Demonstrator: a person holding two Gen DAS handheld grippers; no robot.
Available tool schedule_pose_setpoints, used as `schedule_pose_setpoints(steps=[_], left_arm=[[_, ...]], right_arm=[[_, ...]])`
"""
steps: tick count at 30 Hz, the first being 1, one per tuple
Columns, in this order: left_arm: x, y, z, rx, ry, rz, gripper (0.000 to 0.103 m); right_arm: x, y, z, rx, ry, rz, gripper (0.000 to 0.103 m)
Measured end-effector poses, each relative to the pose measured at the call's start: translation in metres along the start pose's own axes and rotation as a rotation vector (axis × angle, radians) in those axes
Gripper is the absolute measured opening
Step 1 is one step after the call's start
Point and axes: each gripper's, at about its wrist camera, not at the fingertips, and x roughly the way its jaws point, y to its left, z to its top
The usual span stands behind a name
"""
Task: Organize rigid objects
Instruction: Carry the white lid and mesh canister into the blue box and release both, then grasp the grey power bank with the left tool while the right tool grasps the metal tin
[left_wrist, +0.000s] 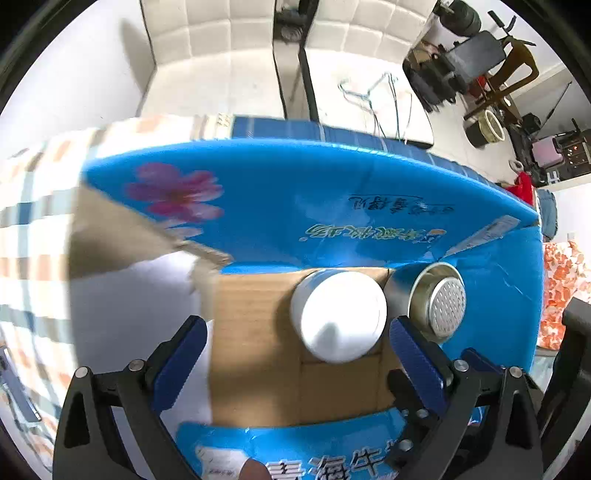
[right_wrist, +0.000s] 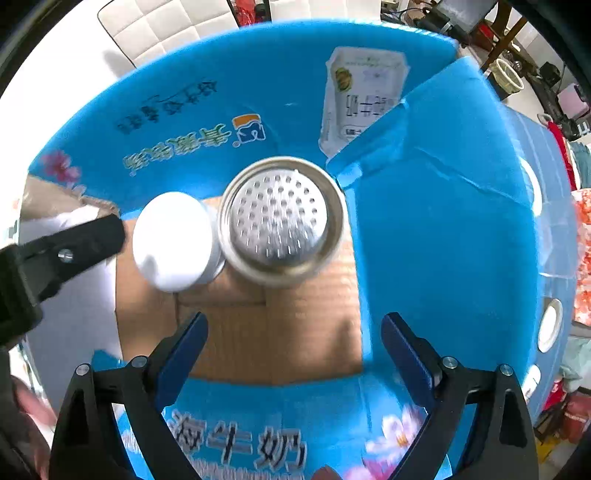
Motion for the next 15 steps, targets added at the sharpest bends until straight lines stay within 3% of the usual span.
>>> schedule_pose_setpoints(steps=[7,15], left_arm=[[-0.049,-0.002,-0.036,0.004,-0.159,0.114,0.101],[-0.091,-0.021,-0.059,-0.002,-0.253,0.126,0.101]], right_arm=[[-0.054,0.012,-0.037,-0.062,-0.098,-0.016,0.097],[-0.109,0.026,-0.101,-0.074,-0.203,0.005,0.097]])
